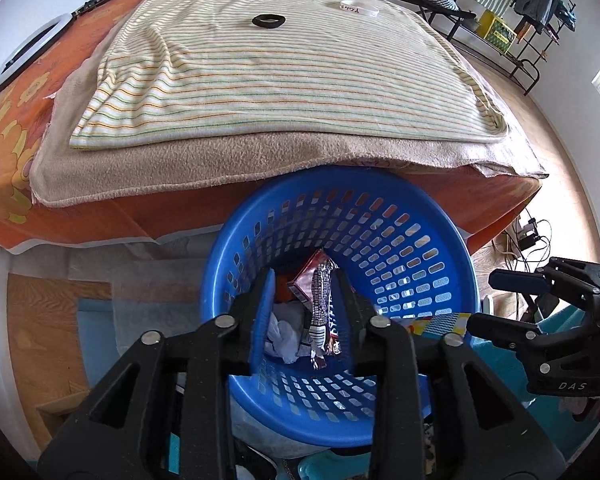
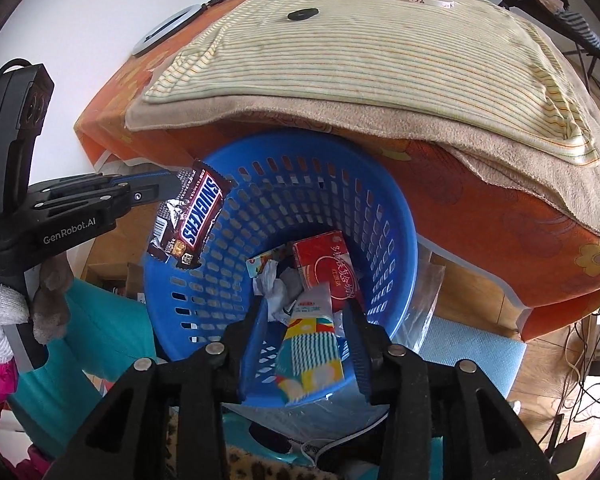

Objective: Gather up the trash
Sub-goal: 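Open both tools to drop the Snickers bar and tube into the basket, then move both tools back over the striped cloth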

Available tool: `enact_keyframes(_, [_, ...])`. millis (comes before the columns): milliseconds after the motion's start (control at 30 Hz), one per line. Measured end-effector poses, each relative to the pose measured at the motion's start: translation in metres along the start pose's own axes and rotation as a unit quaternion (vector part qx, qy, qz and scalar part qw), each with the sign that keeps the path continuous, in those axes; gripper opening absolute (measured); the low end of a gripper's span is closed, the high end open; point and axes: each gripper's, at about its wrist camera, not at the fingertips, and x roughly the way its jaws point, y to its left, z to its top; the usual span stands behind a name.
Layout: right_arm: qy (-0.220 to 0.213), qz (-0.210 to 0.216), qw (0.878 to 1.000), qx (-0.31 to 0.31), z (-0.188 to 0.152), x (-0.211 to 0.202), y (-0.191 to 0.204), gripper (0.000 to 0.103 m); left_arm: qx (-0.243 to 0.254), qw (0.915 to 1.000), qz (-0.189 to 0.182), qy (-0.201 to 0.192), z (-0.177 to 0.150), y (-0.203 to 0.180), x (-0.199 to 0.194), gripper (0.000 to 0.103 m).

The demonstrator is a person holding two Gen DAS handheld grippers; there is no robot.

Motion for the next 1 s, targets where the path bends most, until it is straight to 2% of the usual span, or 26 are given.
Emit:
enact_keyframes(33, [-0.001, -0.002, 1.000, 0.001, 0.000, 0.000, 0.000, 0.055, -0.001, 1.0000, 0.002, -0.003, 0.000, 0.001, -0.001, 0.047])
enact_keyframes(233, [-0.001, -0.012, 1.000, 0.004, 0.002, 0.002, -0.003, 0.070, -0.008, 1.0000, 0.005, 0.002, 0.001, 0.004, 0.003, 0.048])
enact_keyframes(300, [0.000, -0.014, 1.000, 0.005, 0.002, 0.002, -0.005, 0.074, -0.012, 0.9999, 0.002, 0.002, 0.001, 0.005, 0.003, 0.056])
enact_keyframes(400, [-0.001, -0.018, 1.000, 0.006, 0.003, 0.002, -0.006, 0.079, -0.013, 0.9999, 0.002, -0.004, 0.002, 0.005, 0.001, 0.058])
enact_keyframes(1000, [-0.017, -0.032, 0.999, 0.017, 0.016, -0.007, -0.012, 0.079, -0.016, 0.9995, -0.007, -0.027, 0.019, -0.001, -0.016, 0.058])
